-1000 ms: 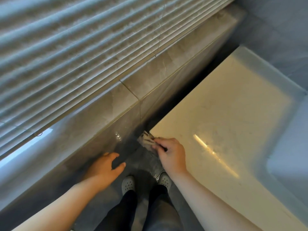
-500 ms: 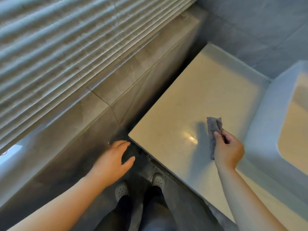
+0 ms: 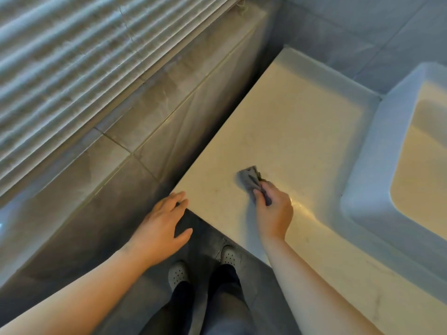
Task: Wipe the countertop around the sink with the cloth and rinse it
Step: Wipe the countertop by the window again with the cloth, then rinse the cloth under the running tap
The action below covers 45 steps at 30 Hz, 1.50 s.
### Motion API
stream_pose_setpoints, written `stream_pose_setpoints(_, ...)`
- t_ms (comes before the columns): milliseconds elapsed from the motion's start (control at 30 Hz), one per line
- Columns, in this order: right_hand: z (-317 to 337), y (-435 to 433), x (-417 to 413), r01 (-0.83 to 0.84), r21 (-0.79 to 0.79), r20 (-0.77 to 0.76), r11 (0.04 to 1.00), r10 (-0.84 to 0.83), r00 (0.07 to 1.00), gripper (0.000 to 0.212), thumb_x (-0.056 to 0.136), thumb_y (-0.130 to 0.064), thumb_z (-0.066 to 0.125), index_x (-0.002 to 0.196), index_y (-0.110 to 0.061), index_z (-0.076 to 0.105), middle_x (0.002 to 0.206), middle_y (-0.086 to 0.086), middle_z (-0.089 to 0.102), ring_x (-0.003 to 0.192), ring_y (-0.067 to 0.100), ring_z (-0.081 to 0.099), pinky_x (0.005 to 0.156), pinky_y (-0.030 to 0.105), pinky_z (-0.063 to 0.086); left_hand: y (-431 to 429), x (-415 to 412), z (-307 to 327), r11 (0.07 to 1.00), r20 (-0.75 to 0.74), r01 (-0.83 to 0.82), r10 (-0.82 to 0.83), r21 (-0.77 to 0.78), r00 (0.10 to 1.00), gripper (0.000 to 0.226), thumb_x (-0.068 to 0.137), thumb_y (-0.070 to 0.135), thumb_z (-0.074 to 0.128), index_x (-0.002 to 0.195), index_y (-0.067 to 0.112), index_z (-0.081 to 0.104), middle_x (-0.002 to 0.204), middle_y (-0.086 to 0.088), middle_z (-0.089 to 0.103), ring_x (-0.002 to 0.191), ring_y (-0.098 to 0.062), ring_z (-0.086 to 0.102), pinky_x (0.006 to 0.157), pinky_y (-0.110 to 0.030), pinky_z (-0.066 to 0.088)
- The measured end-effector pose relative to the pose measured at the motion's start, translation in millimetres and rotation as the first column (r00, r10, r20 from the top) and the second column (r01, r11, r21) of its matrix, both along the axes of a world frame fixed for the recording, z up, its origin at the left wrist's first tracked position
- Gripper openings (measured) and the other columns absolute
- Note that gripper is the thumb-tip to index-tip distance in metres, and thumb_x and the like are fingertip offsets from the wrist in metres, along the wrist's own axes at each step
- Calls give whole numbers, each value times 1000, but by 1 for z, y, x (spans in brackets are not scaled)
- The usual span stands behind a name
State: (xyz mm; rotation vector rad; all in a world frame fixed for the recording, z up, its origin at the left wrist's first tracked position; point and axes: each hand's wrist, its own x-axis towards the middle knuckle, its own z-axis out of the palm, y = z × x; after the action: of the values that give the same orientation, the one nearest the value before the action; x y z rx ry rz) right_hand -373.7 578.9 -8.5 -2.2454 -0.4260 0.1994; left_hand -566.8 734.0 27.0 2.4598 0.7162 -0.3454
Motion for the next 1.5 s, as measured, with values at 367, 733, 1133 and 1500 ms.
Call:
stream_pose_setpoints(367,49,-24,-80,-206,54,-489,977,206,848,20,85,-18,69,93,-36,72,84,-23,70,84,-8,64,77,8,45,18,-13,13,987,39,34,-29,-159,999,69,90,46,55,148,21,29,157,8,19,143,-10,18,115,-24,16)
stream_pose_setpoints(733,142,-87,-50,143,120,-347,982,-93,933,12,87,-15,66,87,-24,74,75,-14,72,70,3,66,59,9,45,-19,17,74,945,177,100,-46,-311,983,43,90,42,56,132,33,48,126,20,51,116,3,48,99,-20,41)
stream_pose_setpoints(1133,228,-208,28,25,218,-196,976,19,981,16,98,-20,49,92,-7,57,74,8,55,62,16,46,55,30,37,-138,135,161,923,358,243,-128,-299,925,34,91,40,55,124,30,55,117,18,58,103,4,55,95,-20,44)
stream_pose_setpoints(1500,277,-343,126,-139,147,-85,979,152,985,12,97,-26,50,90,-24,59,88,6,66,84,24,62,70,36,50,-311,257,213,587,352,194,166,-786,921,24,91,31,59,111,18,65,101,-3,72,88,-15,69,90,-33,55)
